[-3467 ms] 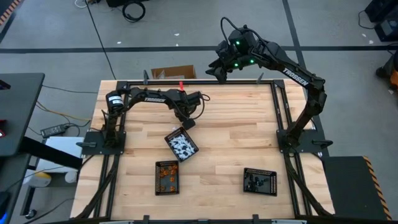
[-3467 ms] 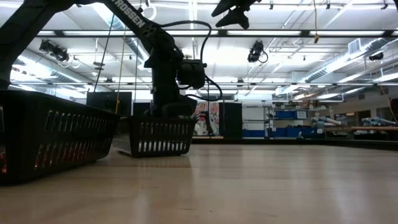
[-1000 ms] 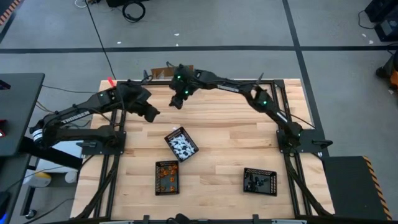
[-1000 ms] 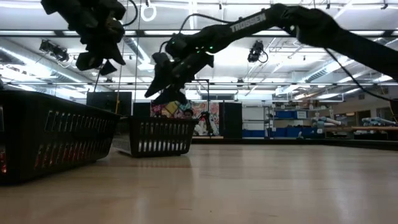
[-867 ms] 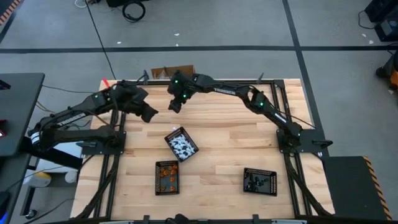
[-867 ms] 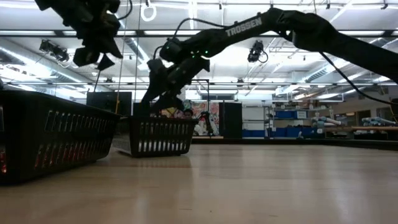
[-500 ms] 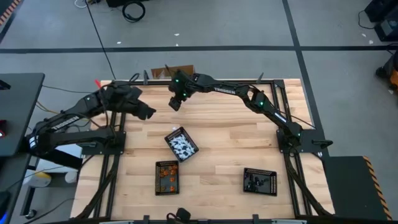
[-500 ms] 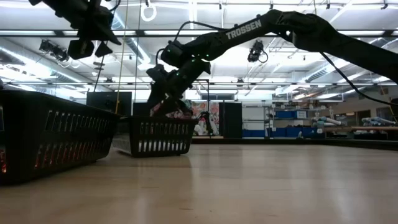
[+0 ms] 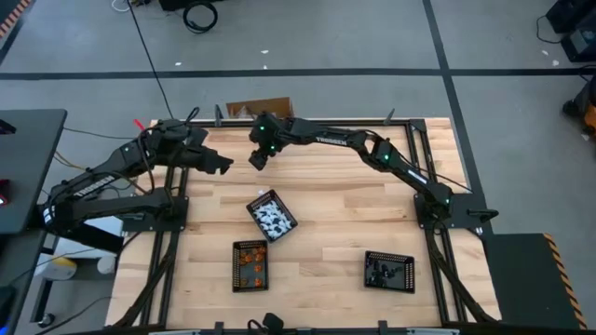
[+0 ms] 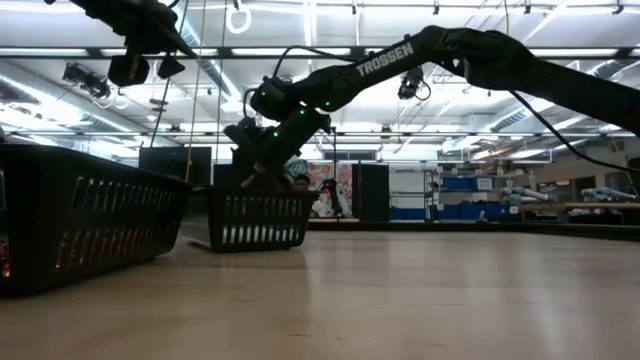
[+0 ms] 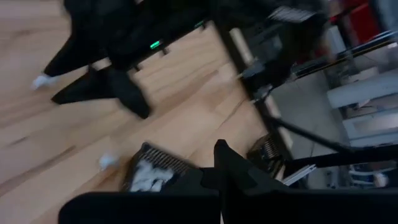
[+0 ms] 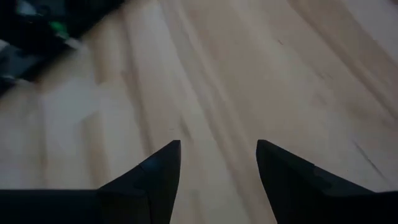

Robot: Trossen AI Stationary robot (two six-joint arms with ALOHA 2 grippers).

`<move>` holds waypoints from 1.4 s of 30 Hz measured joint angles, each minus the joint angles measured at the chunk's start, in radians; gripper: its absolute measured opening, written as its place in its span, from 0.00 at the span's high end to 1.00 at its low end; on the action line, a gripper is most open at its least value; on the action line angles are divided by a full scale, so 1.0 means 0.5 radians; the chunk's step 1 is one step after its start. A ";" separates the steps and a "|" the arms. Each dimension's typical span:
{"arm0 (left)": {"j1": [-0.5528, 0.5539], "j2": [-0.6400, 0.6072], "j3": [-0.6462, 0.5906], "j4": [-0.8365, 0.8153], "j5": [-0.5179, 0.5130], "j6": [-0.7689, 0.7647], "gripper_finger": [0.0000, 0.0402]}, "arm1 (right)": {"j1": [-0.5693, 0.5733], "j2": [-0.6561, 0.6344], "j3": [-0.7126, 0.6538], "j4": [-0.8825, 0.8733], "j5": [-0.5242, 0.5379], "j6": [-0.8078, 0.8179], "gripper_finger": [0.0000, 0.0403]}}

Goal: Sort Halloween decoration
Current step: Put the white ghost toy into the middle black basket

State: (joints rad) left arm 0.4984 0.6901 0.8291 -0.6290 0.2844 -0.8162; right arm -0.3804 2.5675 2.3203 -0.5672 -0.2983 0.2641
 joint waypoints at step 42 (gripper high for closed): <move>0.324 0.760 1.705 0.527 0.002 0.984 1.00 | -0.037 -0.019 0.034 0.064 0.084 0.171 0.48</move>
State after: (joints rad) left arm 0.6602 1.0700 1.6815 -0.3653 0.2852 -0.3240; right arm -0.3990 2.5583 2.3371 -0.5350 -0.2562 0.3495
